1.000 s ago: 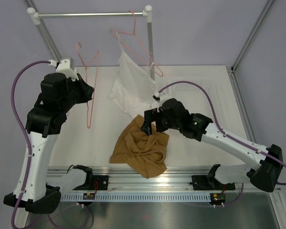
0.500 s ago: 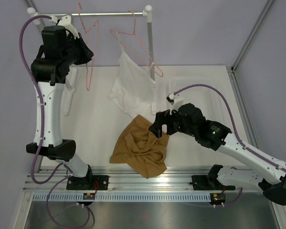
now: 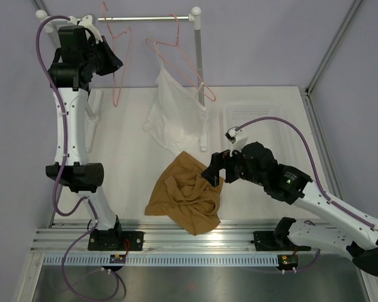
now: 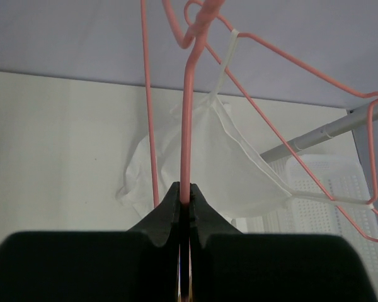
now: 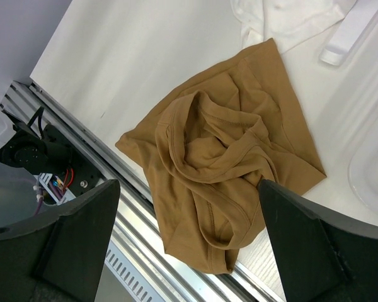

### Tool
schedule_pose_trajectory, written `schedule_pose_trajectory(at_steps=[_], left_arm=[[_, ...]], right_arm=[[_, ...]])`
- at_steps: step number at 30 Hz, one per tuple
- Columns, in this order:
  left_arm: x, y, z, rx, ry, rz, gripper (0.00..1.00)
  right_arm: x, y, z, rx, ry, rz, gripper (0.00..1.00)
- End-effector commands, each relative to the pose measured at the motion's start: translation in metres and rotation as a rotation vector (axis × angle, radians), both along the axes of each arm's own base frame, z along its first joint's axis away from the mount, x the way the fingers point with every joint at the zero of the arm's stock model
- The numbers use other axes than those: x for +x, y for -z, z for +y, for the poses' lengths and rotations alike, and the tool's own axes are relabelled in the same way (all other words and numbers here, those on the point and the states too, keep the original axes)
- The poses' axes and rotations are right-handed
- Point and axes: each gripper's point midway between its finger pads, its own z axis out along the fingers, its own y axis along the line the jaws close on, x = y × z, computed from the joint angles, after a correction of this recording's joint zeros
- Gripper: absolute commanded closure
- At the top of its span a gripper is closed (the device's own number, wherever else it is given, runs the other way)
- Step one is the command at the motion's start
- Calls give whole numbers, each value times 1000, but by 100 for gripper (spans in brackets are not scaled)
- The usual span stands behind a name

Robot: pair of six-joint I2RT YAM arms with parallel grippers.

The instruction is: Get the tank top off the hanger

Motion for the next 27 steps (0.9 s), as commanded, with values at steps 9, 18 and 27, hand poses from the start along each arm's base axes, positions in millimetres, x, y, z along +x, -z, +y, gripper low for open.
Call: schedule_pose_trajectory(at_steps=[9,18,27], left_arm=[[-4,-2,1,-3,-9,-3,84],[-55,-40,9,3,-60,-67,1],[-158,-49,27,4,-170,-180,1]], right_arm=[[-4,31,42,-22,-138,98,1],[11,79,62,-214,-70,105,1],[23,156,89,-477,-78,144,1]])
